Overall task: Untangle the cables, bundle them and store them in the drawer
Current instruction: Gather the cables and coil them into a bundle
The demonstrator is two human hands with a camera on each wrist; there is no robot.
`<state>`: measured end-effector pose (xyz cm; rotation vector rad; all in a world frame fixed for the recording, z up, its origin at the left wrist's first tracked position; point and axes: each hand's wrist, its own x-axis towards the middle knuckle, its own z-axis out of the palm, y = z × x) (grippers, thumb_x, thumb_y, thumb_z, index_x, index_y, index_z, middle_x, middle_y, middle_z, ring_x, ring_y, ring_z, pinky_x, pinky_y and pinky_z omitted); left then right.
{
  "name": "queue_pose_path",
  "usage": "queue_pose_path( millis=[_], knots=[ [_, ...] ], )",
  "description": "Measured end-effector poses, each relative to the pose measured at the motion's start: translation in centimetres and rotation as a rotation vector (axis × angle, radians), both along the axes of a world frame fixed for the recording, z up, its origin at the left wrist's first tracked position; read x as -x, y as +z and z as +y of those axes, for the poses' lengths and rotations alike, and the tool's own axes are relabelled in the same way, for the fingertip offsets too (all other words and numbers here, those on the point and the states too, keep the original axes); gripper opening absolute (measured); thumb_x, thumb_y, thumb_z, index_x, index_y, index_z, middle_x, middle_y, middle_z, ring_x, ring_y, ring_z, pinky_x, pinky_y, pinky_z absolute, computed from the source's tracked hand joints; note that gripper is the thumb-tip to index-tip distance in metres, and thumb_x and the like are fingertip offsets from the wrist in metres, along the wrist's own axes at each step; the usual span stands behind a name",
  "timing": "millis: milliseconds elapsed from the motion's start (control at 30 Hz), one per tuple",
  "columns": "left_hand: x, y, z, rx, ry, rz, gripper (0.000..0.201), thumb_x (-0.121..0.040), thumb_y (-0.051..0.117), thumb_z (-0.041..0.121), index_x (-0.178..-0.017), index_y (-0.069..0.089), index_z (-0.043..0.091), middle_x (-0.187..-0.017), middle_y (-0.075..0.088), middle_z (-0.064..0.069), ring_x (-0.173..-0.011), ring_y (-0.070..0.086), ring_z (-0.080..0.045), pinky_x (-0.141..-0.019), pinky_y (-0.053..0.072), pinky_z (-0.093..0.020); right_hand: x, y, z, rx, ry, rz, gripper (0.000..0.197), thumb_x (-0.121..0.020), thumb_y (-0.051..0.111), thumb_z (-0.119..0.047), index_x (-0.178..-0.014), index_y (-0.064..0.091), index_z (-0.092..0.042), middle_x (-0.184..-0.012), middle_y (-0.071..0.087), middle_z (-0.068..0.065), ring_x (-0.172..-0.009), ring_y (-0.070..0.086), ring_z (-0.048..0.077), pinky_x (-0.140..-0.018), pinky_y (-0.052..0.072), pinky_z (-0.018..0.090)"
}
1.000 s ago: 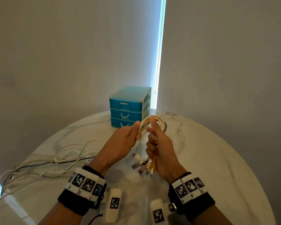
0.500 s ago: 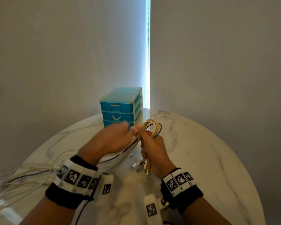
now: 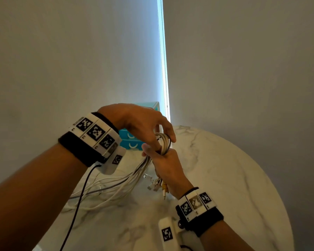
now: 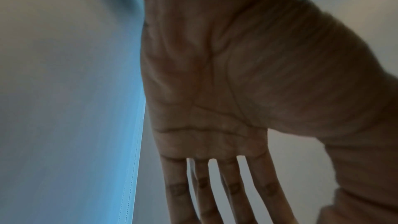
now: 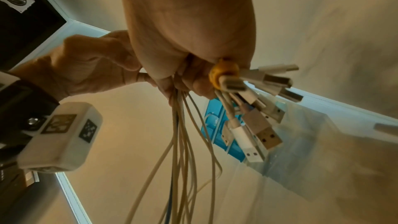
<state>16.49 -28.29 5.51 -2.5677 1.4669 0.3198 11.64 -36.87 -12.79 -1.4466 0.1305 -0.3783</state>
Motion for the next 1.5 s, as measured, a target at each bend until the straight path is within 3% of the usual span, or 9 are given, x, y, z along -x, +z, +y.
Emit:
queue_pose_path(
  millis=[267,433,567,767,900,1033,1233,1433,1500],
  knots=[
    [0.4,-1.6,0.1,0.244,-0.104,-0.335,0.021,-0.088,0.083,0.032,-0.106,0.075,0.027,-0.107,0.074,0.011,-0.101,0.062,-0.008,-0.097,0.056,-0.034,0.4,0.6,0.4,0.015,-0.003,-0.06,0.024,-0.1,0.072,-0.043,-0.1,0.078,-0.021,-0.089,0.082,-0.002,-0.051,0.06,-0.005,-0.058,0.043,0.011],
    [1.6,-1.5,-1.0,0.196,-0.212,-0.522,0.012,-0.092,0.079,0.028,-0.098,0.07,0.024,-0.104,0.072,0.005,-0.099,0.069,-0.014,-0.1,0.056,-0.035,0.1,0.3,0.6,0.011,-0.033,-0.016,0.035,-0.096,0.078,-0.039,-0.101,0.079,-0.004,-0.056,0.064,-0.012,-0.044,0.052,-0.002,-0.057,0.043,0.017],
    [2.7,-1.4,-1.7,0.138,-0.288,-0.575,0.017,-0.096,0.074,0.022,-0.093,0.058,0.024,-0.1,0.066,0.006,-0.094,0.068,-0.014,-0.097,0.055,-0.033,0.3,0.1,0.2,0.028,0.011,0.037,0.04,-0.098,0.075,-0.042,-0.101,0.081,-0.003,-0.051,0.059,-0.012,-0.04,0.047,0.001,-0.049,0.041,0.016],
    [3.2,-2.7,-1.6,0.096,-0.31,-0.586,0.011,-0.101,0.07,0.025,-0.107,0.062,0.02,-0.115,0.066,0.001,-0.108,0.068,-0.017,-0.101,0.049,-0.029,0.7,0.3,0.1,0.15,0.237,0.161,0.053,-0.108,0.054,-0.053,-0.103,0.083,-0.008,-0.097,0.08,0.007,-0.043,0.055,0.004,-0.047,0.045,0.016],
    [2.9,-2.9,-1.0,0.178,-0.341,-0.566,0.014,-0.096,0.075,0.02,-0.097,0.061,0.019,-0.105,0.067,0.0,-0.096,0.069,-0.019,-0.088,0.043,-0.027,1.4,0.8,-0.1,0.212,0.312,0.126,0.035,-0.106,0.063,-0.045,-0.111,0.079,-0.015,-0.08,0.08,-0.017,-0.052,0.065,0.0,-0.05,0.05,0.016],
    [2.7,-1.6,-0.5,0.362,-0.394,-0.622,0.03,-0.08,0.084,0.01,-0.08,0.056,0.02,-0.08,0.053,0.006,-0.066,0.053,-0.014,-0.068,0.041,-0.027,0.6,-0.2,1.3,0.184,0.261,0.005,0.033,-0.111,0.055,-0.033,-0.093,0.079,-0.019,-0.088,0.081,-0.011,-0.084,0.074,0.005,-0.082,0.057,0.023],
    [3.3,-1.7,-0.5,0.394,-0.502,-0.649,0.049,-0.068,0.084,0.0,-0.073,0.042,0.024,-0.071,0.038,0.01,-0.053,0.035,-0.011,-0.057,0.014,-0.016,1.0,-0.5,2.5,0.146,0.191,-0.12,0.044,-0.116,0.038,-0.029,-0.092,0.066,-0.006,-0.074,0.073,-0.026,-0.074,0.066,-0.012,-0.075,0.049,0.007],
    [3.4,-2.6,-1.3,0.438,-0.656,-0.655,0.055,-0.063,0.091,-0.005,-0.071,0.043,0.021,-0.071,0.035,0.007,-0.047,0.016,-0.002,-0.058,0.013,-0.016,0.9,-0.4,2.8,0.172,0.151,-0.06,0.055,-0.115,0.038,-0.042,-0.076,0.07,-0.022,-0.062,0.071,-0.011,-0.058,0.063,-0.003,-0.063,0.049,0.012],
    [3.3,-3.0,-1.6,0.475,-0.651,-0.666,0.043,-0.067,0.091,0.0,-0.073,0.054,0.019,-0.073,0.041,0.007,-0.049,0.031,-0.006,-0.056,0.024,-0.02,0.7,-0.5,2.5,0.19,0.127,-0.027,0.061,-0.115,0.037,-0.046,-0.07,0.07,-0.023,-0.066,0.073,-0.006,-0.059,0.065,0.001,-0.063,0.05,0.013]
  ],
)
